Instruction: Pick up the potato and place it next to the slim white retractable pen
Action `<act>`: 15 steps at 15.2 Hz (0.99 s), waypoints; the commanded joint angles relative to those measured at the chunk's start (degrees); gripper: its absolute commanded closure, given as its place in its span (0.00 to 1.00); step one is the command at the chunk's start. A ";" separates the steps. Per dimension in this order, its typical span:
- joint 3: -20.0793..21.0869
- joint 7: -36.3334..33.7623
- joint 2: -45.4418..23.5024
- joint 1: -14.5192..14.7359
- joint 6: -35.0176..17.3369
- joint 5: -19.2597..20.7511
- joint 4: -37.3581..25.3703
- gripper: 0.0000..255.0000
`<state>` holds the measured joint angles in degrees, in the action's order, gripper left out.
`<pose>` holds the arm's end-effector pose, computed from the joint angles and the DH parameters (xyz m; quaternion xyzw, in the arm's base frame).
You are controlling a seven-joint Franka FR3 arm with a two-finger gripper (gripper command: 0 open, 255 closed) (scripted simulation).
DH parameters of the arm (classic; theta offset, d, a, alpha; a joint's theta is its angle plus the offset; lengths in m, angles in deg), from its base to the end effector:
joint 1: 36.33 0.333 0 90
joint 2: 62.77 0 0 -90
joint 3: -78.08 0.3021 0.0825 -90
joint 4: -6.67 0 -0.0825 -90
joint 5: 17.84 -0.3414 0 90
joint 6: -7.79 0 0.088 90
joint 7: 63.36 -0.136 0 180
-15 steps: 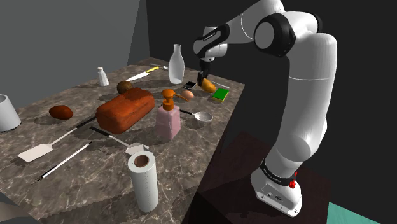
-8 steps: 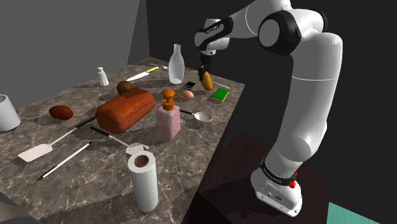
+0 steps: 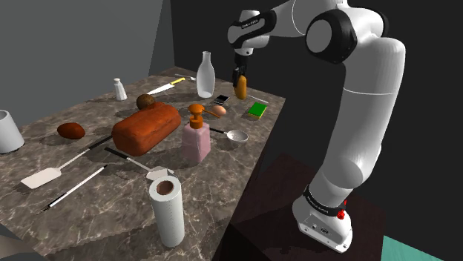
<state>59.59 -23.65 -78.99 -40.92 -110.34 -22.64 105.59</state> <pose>0.5614 -0.2171 0.4062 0.9904 0.1336 0.0255 0.0232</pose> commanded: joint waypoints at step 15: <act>3.07 -11.40 10.68 6.95 2.38 4.78 7.83 1.00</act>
<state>62.13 -33.42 -69.33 -34.84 -107.47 -18.34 111.96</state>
